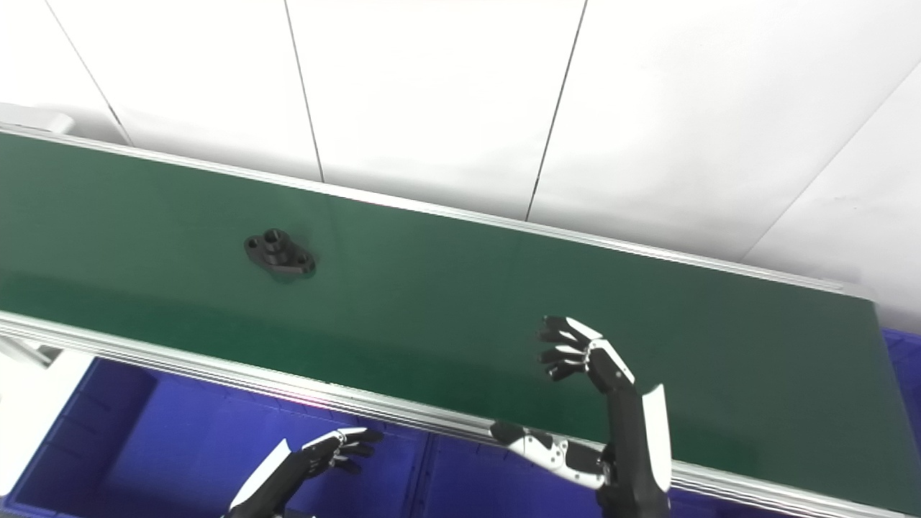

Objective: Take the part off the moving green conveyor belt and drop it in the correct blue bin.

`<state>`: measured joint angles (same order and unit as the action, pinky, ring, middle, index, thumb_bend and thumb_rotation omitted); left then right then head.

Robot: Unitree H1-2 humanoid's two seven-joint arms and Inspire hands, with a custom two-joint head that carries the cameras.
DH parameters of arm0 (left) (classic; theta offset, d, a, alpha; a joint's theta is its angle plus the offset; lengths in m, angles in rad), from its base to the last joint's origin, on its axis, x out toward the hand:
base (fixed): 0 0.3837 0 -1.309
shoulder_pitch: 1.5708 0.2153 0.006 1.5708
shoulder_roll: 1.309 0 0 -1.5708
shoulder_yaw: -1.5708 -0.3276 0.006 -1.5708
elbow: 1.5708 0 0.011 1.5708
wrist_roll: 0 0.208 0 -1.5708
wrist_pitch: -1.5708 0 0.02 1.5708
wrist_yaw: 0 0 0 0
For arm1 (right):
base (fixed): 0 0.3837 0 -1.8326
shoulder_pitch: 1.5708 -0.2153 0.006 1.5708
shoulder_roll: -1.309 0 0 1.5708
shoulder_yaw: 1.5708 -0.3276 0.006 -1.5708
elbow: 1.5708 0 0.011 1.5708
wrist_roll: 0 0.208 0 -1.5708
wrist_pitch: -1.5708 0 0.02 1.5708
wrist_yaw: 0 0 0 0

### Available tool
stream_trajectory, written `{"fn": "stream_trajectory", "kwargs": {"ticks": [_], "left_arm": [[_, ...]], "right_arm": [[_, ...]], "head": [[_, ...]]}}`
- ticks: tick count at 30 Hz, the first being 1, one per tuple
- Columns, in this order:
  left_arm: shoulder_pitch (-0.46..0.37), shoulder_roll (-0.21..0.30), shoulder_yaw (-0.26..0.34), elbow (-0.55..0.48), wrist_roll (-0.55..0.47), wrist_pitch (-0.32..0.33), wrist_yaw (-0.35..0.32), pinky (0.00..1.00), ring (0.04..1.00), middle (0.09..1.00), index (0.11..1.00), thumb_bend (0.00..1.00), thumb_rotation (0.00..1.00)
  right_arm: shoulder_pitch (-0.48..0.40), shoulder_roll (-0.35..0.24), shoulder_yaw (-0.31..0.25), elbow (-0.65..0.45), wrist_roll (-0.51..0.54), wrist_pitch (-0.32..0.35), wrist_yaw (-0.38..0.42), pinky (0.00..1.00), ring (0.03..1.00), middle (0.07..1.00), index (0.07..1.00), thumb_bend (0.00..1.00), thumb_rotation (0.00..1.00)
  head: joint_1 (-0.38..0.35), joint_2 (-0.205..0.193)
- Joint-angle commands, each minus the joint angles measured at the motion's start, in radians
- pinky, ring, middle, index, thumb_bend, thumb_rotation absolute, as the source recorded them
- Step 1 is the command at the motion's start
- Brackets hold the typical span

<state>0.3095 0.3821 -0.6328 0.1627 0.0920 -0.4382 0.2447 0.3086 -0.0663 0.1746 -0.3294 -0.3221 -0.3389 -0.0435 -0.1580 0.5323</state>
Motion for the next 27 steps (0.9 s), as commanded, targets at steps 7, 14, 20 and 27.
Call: {"fn": "stream_trajectory", "kwargs": {"ticks": [7, 14, 20, 27], "left_arm": [[0.003, 0.011, 0.0, -0.028, 0.014, -0.032, 0.003, 0.7, 0.793, 0.842, 0.797, 0.82, 0.34], [0.01, 0.025, -0.013, -0.047, 0.02, -0.032, 0.0, 0.71, 0.8, 0.841, 0.797, 0.83, 0.33], [0.045, 0.038, -0.011, -0.079, 0.018, -0.032, -0.001, 0.72, 0.799, 0.835, 0.793, 0.83, 0.32], [0.038, 0.037, -0.02, -0.062, 0.036, -0.032, 0.016, 0.71, 0.796, 0.834, 0.796, 0.83, 0.34]], "right_arm": [[-0.08, -0.003, -0.019, -0.076, -0.042, 0.083, 0.04, 0.52, 0.617, 0.709, 0.759, 0.76, 0.22], [-0.148, -0.013, -0.02, -0.12, -0.091, 0.192, 0.099, 0.53, 0.625, 0.73, 0.787, 0.73, 0.22], [-0.221, -0.027, -0.017, -0.141, -0.123, 0.294, 0.162, 0.53, 0.634, 0.738, 0.8, 0.73, 0.21], [-0.305, -0.038, 0.003, -0.138, -0.156, 0.397, 0.234, 0.56, 0.659, 0.761, 0.821, 0.74, 0.21]], "head": [[-0.001, 0.003], [-0.005, 0.001], [-0.003, 0.002], [-0.008, -0.001]]}}
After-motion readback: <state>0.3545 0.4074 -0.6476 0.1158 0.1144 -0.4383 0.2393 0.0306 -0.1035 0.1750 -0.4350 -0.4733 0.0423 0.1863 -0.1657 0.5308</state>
